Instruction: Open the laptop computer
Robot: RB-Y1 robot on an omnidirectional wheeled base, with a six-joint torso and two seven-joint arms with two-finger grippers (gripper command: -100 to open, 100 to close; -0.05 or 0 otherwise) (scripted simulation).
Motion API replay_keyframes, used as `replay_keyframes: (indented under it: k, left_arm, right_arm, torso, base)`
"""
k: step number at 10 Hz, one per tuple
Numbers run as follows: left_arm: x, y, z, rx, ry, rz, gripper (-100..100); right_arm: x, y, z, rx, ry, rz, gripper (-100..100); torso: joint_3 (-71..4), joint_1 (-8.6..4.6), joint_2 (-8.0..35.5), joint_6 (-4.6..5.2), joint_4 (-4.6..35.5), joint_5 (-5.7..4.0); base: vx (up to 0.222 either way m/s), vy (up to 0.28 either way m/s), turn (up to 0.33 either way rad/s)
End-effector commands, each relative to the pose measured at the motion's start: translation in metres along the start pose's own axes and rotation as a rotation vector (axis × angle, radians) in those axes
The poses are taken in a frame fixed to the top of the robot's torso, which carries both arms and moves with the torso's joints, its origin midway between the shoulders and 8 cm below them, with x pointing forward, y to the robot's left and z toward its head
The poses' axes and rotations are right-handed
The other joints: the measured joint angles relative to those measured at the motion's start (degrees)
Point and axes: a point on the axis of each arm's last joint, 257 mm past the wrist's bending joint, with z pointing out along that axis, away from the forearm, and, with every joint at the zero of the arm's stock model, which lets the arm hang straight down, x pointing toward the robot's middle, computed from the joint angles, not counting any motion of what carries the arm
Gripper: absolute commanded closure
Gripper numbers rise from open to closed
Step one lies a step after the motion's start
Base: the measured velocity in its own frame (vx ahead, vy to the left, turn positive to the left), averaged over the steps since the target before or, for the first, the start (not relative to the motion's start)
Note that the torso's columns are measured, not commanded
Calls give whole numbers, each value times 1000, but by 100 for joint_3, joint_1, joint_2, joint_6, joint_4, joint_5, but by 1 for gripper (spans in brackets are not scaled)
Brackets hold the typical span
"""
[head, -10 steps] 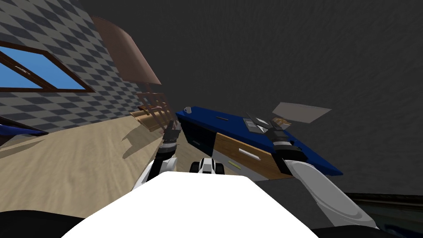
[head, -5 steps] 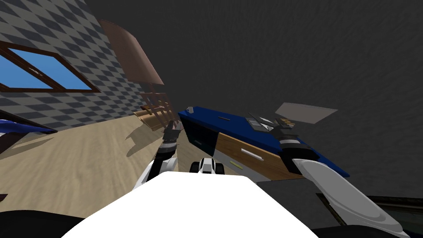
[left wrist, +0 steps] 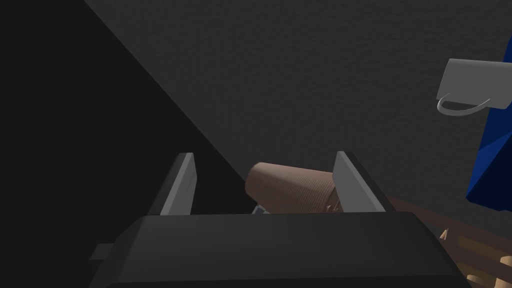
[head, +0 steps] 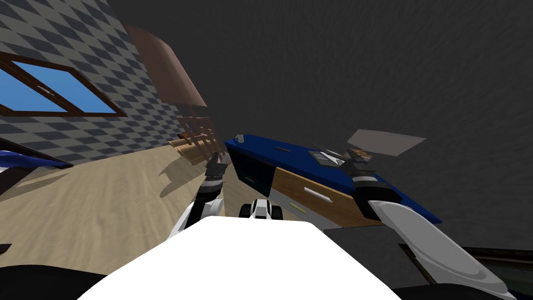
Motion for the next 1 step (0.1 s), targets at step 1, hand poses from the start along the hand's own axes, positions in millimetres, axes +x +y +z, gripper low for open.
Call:
replay_keyframes:
  k: [1]
  left_arm:
    - [0,0,0,0,0,0,0]
  right_arm:
    - [0,1,0,-3,-1,1,0]
  torso:
    - [0,1,1,0,0,1]
  base:
    - [0,0,0]
